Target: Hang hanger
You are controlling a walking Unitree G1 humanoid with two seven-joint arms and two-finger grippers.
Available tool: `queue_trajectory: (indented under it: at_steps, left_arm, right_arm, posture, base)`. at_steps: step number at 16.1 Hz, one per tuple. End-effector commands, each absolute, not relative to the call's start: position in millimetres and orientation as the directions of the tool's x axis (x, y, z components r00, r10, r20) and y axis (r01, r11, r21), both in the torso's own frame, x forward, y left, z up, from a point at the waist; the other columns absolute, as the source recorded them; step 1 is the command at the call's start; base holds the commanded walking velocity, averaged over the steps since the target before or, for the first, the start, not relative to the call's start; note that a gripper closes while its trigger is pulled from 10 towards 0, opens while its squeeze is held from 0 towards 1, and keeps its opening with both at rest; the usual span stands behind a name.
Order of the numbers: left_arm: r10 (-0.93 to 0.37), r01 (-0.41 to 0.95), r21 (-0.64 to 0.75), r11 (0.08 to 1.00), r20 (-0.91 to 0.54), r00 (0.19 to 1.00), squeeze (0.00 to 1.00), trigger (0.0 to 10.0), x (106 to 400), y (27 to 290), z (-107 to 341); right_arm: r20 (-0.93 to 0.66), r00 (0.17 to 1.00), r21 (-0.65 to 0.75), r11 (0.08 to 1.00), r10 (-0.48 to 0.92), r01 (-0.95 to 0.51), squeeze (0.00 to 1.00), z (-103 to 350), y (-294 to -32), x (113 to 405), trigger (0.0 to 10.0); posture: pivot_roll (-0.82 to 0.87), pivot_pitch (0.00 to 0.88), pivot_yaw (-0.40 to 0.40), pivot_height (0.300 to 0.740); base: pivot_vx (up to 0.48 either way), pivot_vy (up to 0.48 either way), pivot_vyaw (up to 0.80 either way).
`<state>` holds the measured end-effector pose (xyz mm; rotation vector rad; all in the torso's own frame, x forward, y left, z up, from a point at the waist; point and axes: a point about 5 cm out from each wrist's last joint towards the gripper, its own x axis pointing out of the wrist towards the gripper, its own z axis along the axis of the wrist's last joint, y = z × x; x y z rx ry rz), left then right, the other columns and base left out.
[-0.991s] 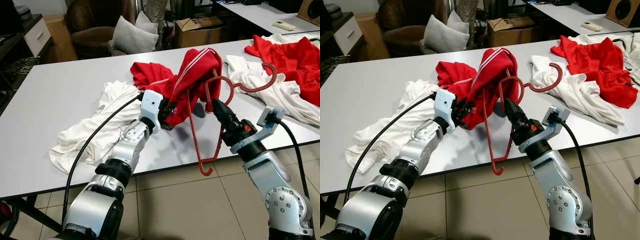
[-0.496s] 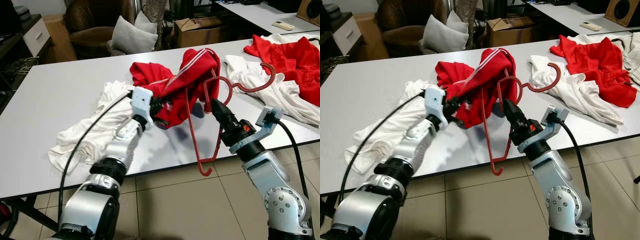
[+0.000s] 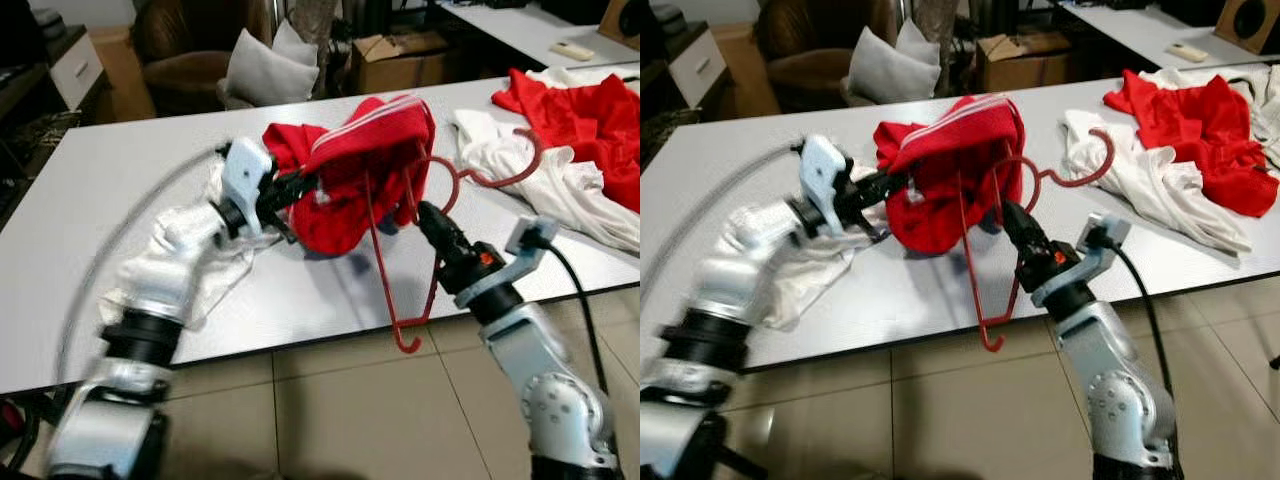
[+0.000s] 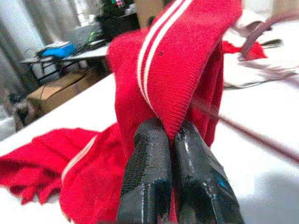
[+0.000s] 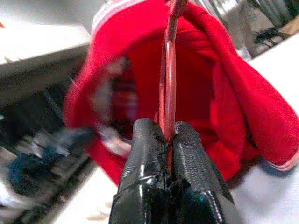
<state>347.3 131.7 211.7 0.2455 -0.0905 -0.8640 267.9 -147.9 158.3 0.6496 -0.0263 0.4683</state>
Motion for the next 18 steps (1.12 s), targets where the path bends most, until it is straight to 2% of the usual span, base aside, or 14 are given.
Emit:
queue_trajectory:
  at_steps: [1, 2, 5, 7, 10, 13, 14, 18]
  left_arm:
    - [-0.818, 0.794, 0.301, 0.529, -0.068, 0.571, 0.00, 0.0, 339.1, 123.5, 233.2]
    - [-0.832, 0.805, 0.329, 0.494, -0.092, 0.548, 0.00, 0.0, 335.8, 121.5, 242.5]
    - [-0.823, 0.795, 0.382, 0.471, -0.134, 0.552, 0.00, 0.0, 332.8, 119.0, 265.3]
    - [-0.782, 0.796, 0.401, 0.453, -0.249, 0.571, 0.00, 0.0, 332.2, 125.5, 250.0]
    - [-0.765, 0.816, 0.399, 0.419, -0.328, 0.554, 0.00, 0.0, 329.3, 126.7, 234.3]
    - [-0.806, 0.889, 0.308, 0.338, -0.394, 0.442, 0.00, 0.0, 316.6, 118.6, 227.7]
    - [-0.824, 0.922, 0.271, 0.275, -0.427, 0.372, 0.00, 0.0, 308.9, 115.1, 224.9]
    - [-0.854, 0.968, 0.187, 0.166, -0.464, 0.236, 0.00, 0.0, 293.2, 108.0, 223.3]
  right_arm:
    - [0.113, 0.888, 0.539, 0.723, 0.446, -0.431, 0.00, 151.3, -139.8, 272.8, 10.0]
    - [0.101, 0.884, 0.544, 0.719, 0.456, -0.433, 0.00, 148.5, -136.3, 275.1, 10.0]
    - [0.114, 0.888, 0.543, 0.720, 0.446, -0.432, 0.00, 149.8, -129.4, 282.9, 10.0]
    - [0.181, 0.915, 0.574, 0.718, 0.359, -0.395, 0.00, 156.9, -132.8, 293.4, 10.0]
    - [0.249, 0.929, 0.655, 0.659, 0.274, -0.370, 0.00, 162.2, -138.0, 306.5, 10.0]
    - [0.256, 0.946, 0.738, 0.592, 0.198, -0.323, 0.00, 156.1, -135.2, 323.3, 10.0]
    - [0.274, 0.945, 0.773, 0.545, 0.178, -0.326, 0.00, 158.1, -128.6, 329.6, 10.0]
    - [0.311, 0.945, 0.870, 0.369, 0.099, -0.325, 0.00, 166.1, -113.9, 343.0, 10.0]
  posture:
    - [-0.09, 0.000, 0.106, 0.740]
    - [-0.08, 0.000, 0.111, 0.740]
    - [-0.06, 0.000, 0.127, 0.740]
    - [-0.06, 0.000, 0.134, 0.740]
    - [-0.06, 0.000, 0.139, 0.740]
    - [-0.05, 0.000, 0.138, 0.740]
    - [-0.04, 0.000, 0.135, 0.740]
    - [-0.03, 0.000, 0.134, 0.740]
  base:
    - [0.000, 0.000, 0.00]
    - [0.000, 0.000, 0.00]
    - [0.000, 0.000, 0.00]
    - [0.000, 0.000, 0.00]
    - [0.000, 0.000, 0.00]
    - [0.000, 0.000, 0.00]
    - [0.000, 0.000, 0.00]
    - [0.000, 0.000, 0.00]
